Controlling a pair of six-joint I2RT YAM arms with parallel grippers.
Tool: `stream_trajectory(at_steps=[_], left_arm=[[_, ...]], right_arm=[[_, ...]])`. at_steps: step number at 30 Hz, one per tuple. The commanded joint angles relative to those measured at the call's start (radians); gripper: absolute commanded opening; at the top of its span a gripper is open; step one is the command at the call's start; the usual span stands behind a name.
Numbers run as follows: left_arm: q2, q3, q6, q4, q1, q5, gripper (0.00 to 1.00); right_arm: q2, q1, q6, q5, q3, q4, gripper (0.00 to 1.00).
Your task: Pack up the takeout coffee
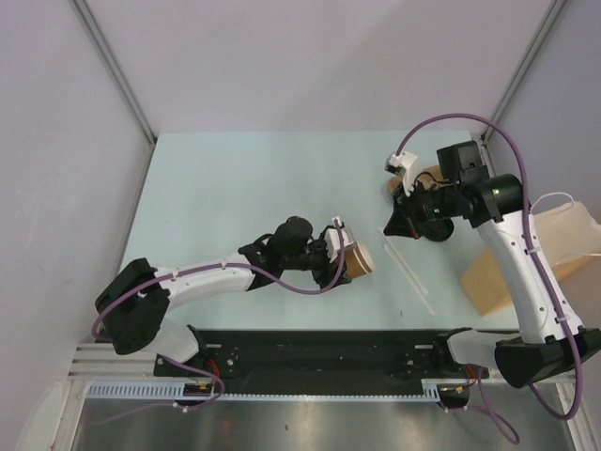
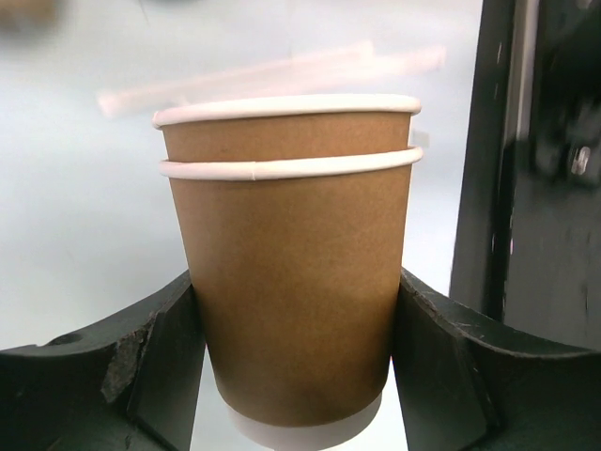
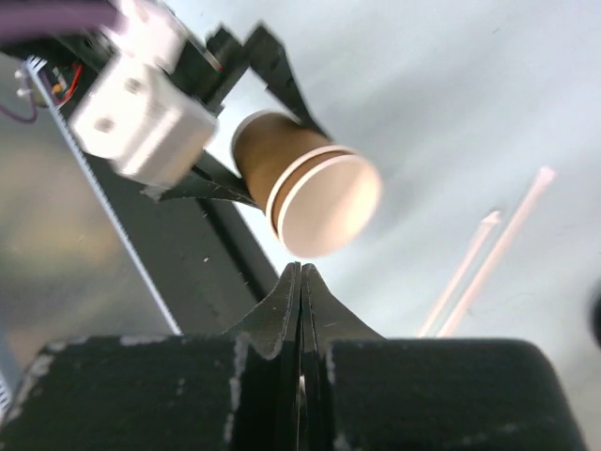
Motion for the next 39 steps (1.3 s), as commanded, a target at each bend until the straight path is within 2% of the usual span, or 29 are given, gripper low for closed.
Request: stream_trajectory(at_steps=[1, 5, 6, 8, 9, 12, 17, 21, 31, 37, 39], left_arm=[[-0.004, -0.016, 0.039, -0.115, 0.009, 0.013, 0.66], [-0.02, -0.03, 0.033, -0.093, 0.015, 0.012, 0.64], [-0.026, -0.035, 0.023, -0.084, 0.018, 0.013, 0.64], [-0.053, -0.053, -0.002, -0.043, 0.038, 0.018, 0.63], [-0.063, -0.061, -0.032, -0.027, 0.045, 0.032, 0.63], [-0.095, -0.076, -0.077, 0.006, 0.061, 0.035, 0.62], [-0.129, -0.084, -0.122, 0.048, 0.068, 0.044, 0.62], [-0.142, -0.082, -0.136, 0.065, 0.079, 0.058, 0.63], [-0.159, -0.089, -0.189, 0.094, 0.081, 0.093, 0.64], [-0.156, -0.079, -0.195, 0.1, 0.082, 0.116, 0.64], [-0.155, -0.078, -0.197, 0.103, 0.082, 0.118, 0.64]], right_arm=[[-0.02, -0.015, -0.007, 0.013, 0.055, 0.03, 0.0], [-0.001, -0.015, -0.023, -0.001, 0.049, -0.002, 0.0], [-0.001, -0.014, -0.027, -0.008, 0.031, -0.007, 0.03], [-0.013, -0.014, -0.024, -0.039, 0.003, -0.007, 0.26], [-0.017, -0.014, -0.017, -0.048, -0.009, -0.004, 0.42], [-0.006, -0.01, 0.007, -0.09, -0.046, 0.006, 0.49], [0.036, 0.049, 0.061, -0.151, -0.092, 0.025, 0.49], [0.031, 0.098, 0.095, -0.123, -0.129, 0.085, 0.51], [0.071, 0.129, 0.102, -0.113, -0.13, 0.127, 0.49], [0.085, 0.137, 0.111, -0.108, -0.129, 0.15, 0.42], [0.085, 0.137, 0.116, -0.11, -0.13, 0.156, 0.36]])
